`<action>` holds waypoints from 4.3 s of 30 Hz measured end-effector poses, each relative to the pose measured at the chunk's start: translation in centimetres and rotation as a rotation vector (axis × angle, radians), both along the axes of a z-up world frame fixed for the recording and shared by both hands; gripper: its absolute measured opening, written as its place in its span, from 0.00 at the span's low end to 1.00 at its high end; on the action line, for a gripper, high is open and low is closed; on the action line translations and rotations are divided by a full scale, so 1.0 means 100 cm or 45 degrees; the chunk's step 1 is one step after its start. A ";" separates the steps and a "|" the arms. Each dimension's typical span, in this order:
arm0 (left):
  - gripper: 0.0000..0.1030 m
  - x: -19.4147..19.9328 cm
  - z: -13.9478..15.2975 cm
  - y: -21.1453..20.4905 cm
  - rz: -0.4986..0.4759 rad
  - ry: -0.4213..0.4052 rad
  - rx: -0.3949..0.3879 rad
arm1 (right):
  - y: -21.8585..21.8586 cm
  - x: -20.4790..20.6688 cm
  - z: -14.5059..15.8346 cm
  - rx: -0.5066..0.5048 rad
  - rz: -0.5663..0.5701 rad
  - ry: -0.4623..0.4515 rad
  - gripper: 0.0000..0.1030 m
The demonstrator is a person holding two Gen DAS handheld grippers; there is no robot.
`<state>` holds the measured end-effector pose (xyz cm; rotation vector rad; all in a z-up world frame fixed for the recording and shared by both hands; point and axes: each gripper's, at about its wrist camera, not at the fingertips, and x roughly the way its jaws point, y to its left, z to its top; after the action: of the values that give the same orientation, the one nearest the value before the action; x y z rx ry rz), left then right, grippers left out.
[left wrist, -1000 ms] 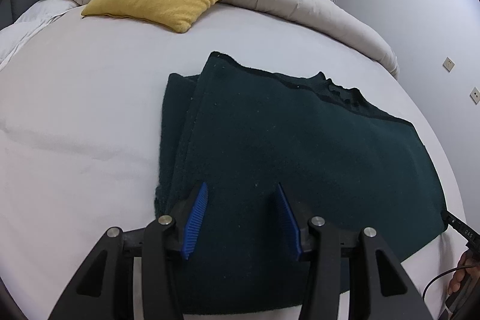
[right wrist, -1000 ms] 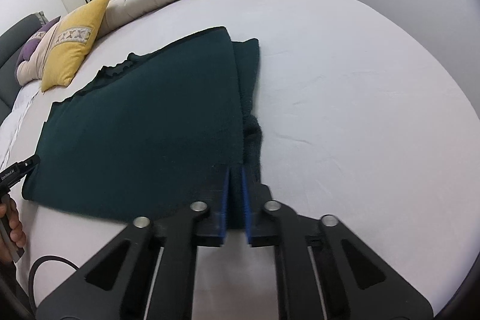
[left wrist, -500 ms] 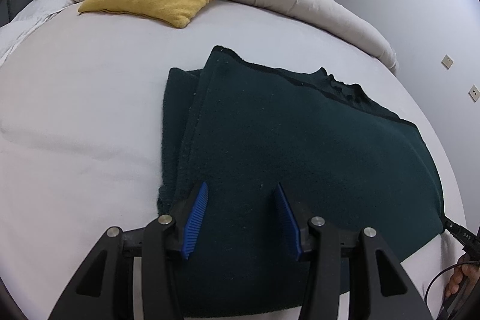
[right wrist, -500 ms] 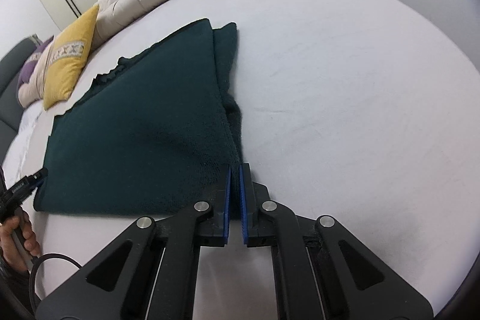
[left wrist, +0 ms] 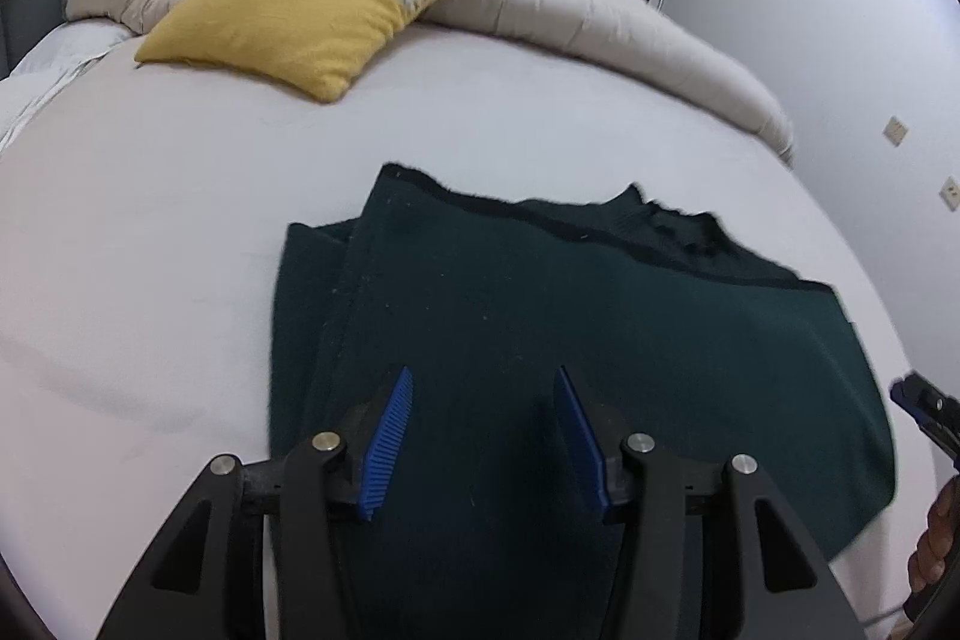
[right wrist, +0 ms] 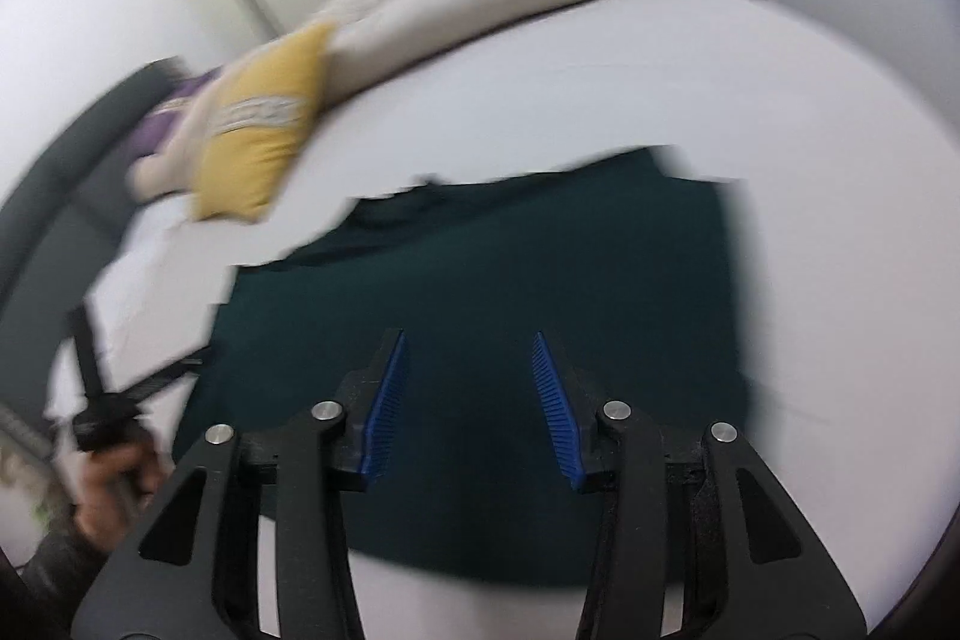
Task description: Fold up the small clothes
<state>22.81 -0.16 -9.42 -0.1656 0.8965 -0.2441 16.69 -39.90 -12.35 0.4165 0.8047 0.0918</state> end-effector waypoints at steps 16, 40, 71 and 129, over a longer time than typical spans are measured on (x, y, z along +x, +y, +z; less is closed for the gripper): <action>0.50 -0.045 0.004 0.006 -0.077 -0.101 0.063 | -0.051 -0.017 -0.036 0.370 -0.174 0.012 0.13; 0.75 -0.031 -0.028 0.109 0.122 0.247 -0.408 | 0.022 -0.037 -0.026 0.439 0.089 0.056 0.48; 0.12 0.004 -0.014 0.106 0.070 0.394 -0.705 | 0.084 0.074 -0.091 0.744 0.174 0.254 0.36; 0.38 -0.116 0.017 -0.105 -0.529 0.106 -0.268 | 0.025 0.126 -0.063 0.517 0.049 0.345 0.09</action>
<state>11.20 -10.62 -7.75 -0.1846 0.9828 -0.7238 29.27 -37.38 -18.67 0.8089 1.0647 0.2403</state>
